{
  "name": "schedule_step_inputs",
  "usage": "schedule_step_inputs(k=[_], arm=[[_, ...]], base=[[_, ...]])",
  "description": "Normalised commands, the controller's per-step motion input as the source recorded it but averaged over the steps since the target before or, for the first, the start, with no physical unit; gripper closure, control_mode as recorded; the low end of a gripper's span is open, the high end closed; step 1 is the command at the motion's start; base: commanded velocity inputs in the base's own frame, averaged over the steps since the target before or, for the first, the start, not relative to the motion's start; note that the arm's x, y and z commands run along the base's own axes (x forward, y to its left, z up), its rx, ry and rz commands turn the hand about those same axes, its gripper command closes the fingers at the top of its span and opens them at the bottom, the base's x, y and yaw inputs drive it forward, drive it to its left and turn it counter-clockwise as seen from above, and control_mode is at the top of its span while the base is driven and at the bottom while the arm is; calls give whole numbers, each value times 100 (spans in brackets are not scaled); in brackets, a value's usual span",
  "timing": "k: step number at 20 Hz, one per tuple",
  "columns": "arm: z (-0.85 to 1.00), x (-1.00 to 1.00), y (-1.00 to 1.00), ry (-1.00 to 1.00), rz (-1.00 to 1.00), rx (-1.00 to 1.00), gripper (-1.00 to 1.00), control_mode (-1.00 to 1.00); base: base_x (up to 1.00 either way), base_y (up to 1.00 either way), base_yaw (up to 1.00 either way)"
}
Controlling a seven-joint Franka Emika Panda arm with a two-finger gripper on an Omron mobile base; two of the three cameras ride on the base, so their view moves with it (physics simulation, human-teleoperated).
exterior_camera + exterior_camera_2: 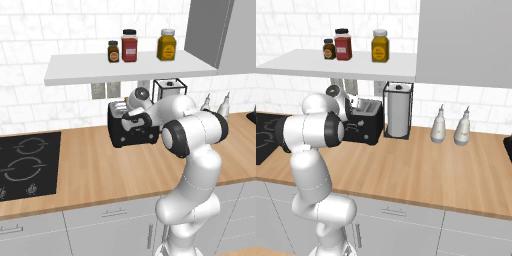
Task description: Start the toaster. Once the lever pops up, take the bread to the plate on the dining counter.
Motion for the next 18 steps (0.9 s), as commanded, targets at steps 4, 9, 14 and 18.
schedule_step_inputs(k=[4,9,14,18], arm=[[0,0,0,0,0,0,-100,-100],[0,0,0,0,0,0,-100,-100],[0,0,0,0,0,0,-100,-100],[0,0,0,0,0,0,-100,-100]], base=[[0,0,0],[0,0,0],[0,0,0],[0,0,0]])
